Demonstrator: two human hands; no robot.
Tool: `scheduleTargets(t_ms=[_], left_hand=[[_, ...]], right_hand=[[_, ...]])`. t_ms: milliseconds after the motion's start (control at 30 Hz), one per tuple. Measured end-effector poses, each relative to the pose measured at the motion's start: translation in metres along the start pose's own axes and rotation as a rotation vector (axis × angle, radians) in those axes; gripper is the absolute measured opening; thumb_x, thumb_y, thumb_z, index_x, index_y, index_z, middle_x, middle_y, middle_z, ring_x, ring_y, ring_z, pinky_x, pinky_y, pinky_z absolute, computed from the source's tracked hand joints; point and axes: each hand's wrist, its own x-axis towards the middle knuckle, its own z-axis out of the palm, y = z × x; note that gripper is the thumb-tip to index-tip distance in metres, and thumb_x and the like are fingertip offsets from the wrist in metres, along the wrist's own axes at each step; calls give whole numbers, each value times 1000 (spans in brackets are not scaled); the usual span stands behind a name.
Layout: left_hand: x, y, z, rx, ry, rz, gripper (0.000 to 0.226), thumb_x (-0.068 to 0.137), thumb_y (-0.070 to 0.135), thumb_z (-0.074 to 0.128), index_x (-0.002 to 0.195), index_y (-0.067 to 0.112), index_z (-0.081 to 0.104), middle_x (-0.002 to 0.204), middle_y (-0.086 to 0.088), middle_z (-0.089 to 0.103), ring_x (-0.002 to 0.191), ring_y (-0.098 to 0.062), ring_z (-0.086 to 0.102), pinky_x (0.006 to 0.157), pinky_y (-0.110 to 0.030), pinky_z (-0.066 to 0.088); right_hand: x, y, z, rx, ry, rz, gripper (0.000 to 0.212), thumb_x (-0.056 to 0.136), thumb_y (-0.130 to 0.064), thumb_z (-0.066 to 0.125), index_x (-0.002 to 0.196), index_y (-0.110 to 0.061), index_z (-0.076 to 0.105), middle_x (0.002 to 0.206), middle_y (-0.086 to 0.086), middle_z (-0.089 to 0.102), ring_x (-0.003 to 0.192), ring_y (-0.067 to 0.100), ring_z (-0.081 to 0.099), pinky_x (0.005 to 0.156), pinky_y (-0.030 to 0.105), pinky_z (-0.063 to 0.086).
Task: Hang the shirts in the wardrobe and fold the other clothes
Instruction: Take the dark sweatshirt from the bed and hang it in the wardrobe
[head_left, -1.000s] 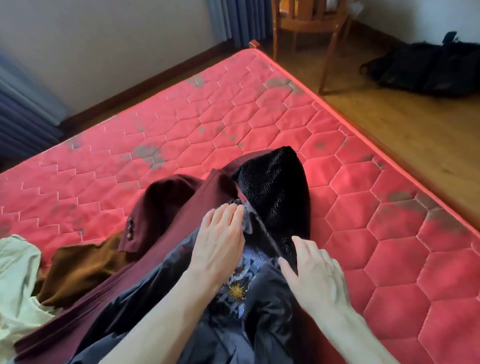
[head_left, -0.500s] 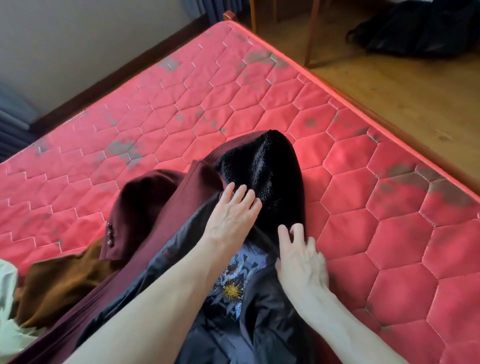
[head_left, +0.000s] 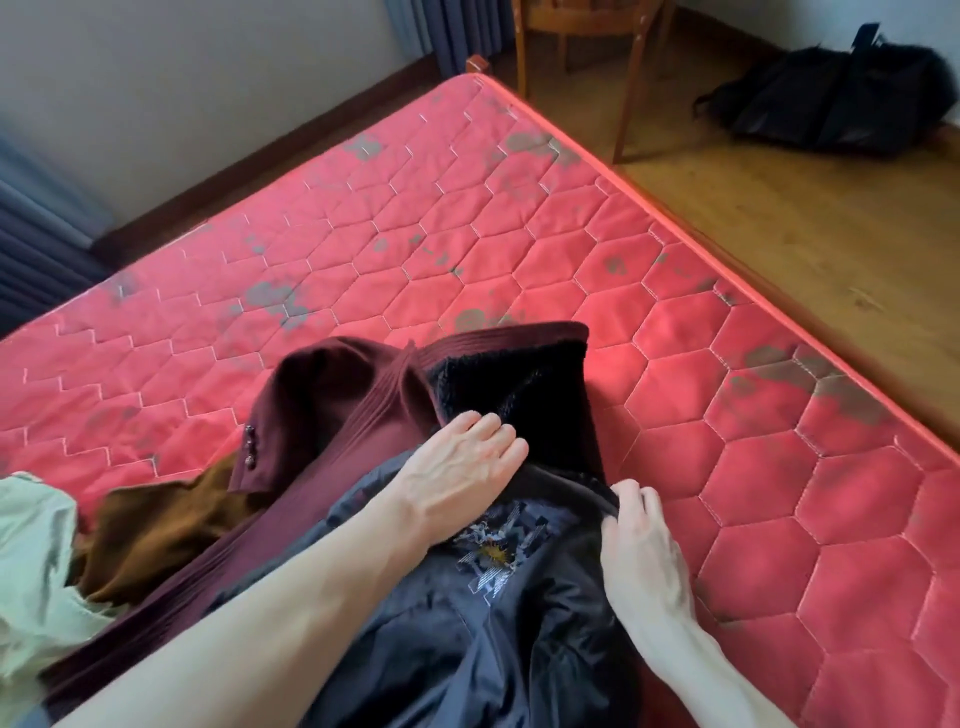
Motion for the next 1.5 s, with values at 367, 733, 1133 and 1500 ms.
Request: scheduleTargets(t_ms=[367, 733, 1133, 1500], left_hand=[[-81, 27, -131, -52, -27, -165, 27, 84, -3, 46, 99, 18, 52, 81, 7, 49, 81, -19, 50, 100, -35, 44], [-168, 129, -297, -266, 141, -512, 7, 100, 13, 55, 104, 19, 55, 93, 7, 57, 89, -19, 53, 94, -33, 46], [-193, 191, -447, -432, 711, -836, 11, 99, 11, 54, 109, 13, 58, 100, 2, 61, 92, -18, 52, 85, -35, 40], [-224, 185, -527, -354, 733, -632, 16, 105, 18, 49, 119, 11, 54, 111, -2, 60, 100, -21, 59, 90, -34, 50]], right_hand=[[-95, -40, -97, 175, 111, -199, 16, 100, -9, 55, 100, -24, 48, 93, -6, 61, 74, 26, 57, 62, 43, 43], [-213, -100, -265, 210, 134, -462, 12, 98, -5, 60, 103, -16, 60, 98, -3, 60, 82, 24, 62, 69, 44, 51], [-301, -140, -388, 382, 206, -688, 25, 87, -7, 81, 98, -20, 64, 93, -9, 61, 90, 0, 59, 80, 11, 43], [-332, -201, -495, 355, 341, -986, 23, 86, -2, 81, 101, -15, 69, 98, -8, 59, 91, 9, 60, 77, 27, 52]])
